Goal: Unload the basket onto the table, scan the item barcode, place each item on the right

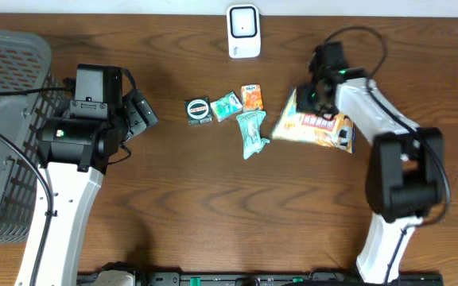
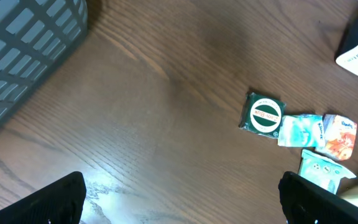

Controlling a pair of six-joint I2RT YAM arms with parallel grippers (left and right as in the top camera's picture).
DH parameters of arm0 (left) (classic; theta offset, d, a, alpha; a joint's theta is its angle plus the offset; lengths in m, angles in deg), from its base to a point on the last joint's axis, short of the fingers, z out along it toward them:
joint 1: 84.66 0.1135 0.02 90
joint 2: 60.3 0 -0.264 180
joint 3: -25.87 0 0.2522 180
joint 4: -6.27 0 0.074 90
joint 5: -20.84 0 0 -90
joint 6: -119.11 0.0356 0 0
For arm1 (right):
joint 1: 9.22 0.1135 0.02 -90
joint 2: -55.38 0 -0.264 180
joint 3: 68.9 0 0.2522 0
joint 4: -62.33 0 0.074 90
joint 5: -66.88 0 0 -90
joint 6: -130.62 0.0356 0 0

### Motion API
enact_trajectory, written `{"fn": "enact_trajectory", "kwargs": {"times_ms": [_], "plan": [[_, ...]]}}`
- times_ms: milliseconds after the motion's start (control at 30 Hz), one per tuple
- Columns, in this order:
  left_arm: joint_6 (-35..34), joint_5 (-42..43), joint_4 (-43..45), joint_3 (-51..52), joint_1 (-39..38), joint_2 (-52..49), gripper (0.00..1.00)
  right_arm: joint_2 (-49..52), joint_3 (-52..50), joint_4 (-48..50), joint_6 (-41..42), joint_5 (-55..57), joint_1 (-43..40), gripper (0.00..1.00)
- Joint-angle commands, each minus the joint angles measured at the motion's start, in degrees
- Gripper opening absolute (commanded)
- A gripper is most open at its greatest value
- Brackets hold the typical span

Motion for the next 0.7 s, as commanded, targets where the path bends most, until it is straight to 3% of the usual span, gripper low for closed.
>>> {"fn": "enact_trajectory", "kwargs": {"times_ms": [0,333,567,667], "plan": [[0.6,-0.3,-0.2,-0.8,0.2,0.1,0.98,3.1,-0.1,-1.0,0.8,-0.3,0.3,0.01],[0.6,-0.3,-0.2,-0.8,0.2,0.1,0.98,-11.2,12.5,-14.8,-1.6,0.3,-0.4,0.01],[0.6,-0.3,-0.2,-0.8,0.2,0.1,0.98,-17.7,12.8,-33.4,-1.6,0.2,0.3,0.01],[0.6,-0.3,-0.2,-0.8,0.2,0.1,0.98,-17.4,11.1,-37.0,-1.6,0.3,0.3,0.01]]}}
